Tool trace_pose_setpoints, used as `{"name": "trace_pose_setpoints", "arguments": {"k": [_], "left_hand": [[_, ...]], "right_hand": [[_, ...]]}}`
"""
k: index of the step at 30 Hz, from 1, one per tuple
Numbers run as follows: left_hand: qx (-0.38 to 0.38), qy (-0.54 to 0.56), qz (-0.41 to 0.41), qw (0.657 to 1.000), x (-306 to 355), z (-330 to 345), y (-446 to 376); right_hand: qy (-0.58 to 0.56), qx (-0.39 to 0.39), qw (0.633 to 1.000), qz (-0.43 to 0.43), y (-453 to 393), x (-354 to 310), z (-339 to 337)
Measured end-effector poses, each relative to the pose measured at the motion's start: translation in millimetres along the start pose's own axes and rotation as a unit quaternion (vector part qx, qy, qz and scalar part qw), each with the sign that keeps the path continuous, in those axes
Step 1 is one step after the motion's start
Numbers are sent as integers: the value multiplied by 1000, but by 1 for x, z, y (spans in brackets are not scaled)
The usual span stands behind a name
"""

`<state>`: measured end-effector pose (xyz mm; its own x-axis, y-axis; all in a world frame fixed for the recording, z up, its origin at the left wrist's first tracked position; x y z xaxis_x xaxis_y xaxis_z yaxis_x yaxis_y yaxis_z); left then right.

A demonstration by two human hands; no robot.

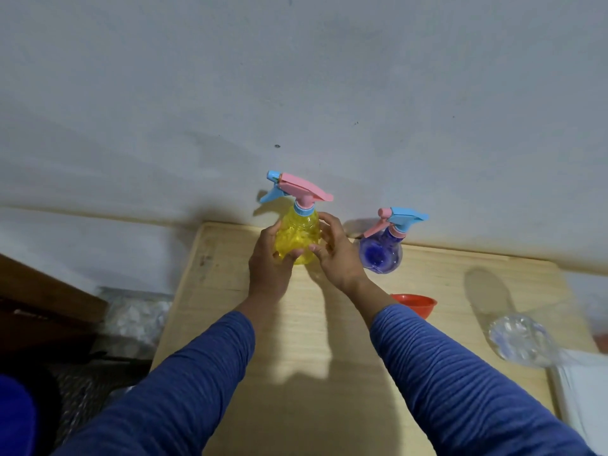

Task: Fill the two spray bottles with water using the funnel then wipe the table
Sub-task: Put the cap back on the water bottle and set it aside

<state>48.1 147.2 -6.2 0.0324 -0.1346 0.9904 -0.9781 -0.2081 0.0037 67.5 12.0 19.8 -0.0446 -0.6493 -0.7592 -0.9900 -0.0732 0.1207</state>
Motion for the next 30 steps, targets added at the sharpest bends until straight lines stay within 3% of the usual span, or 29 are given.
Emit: {"name": "trace_pose_setpoints", "arguments": {"k": [6,10,13,19,24,30], "left_hand": [[-40,-48,-9,998,14,-7,4],[-77,-138,-56,986,16,-14,7],[-123,-258,-119,951,19,-20,10],[-191,-446,-112,867,46,-23,19],[-177,-504,-89,841,80,-14,35],[-162,-508,-82,842,114,20,67]], "right_hand": [[171,-61,981,64,10,-9,-11],[336,-150,927,76,21,-19,-22],[420,-196,882,87,26,-20,-27],[501,-207,836,89,36,-27,-41],[539,-194,816,74,53,-40,-64],[528,-156,833,48,95,-39,-108]]}}
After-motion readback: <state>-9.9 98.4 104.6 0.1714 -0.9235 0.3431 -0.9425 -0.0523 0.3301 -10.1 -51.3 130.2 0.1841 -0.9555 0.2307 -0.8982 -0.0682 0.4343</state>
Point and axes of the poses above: each hand's wrist, its own y-axis away from the middle knuckle, its own z-axis out of the palm, x = y × z, the point moved 1 cm from there along -y, towards the middle knuckle, and after that the axes turned 12 degrees about y, right-handed, at the moved point
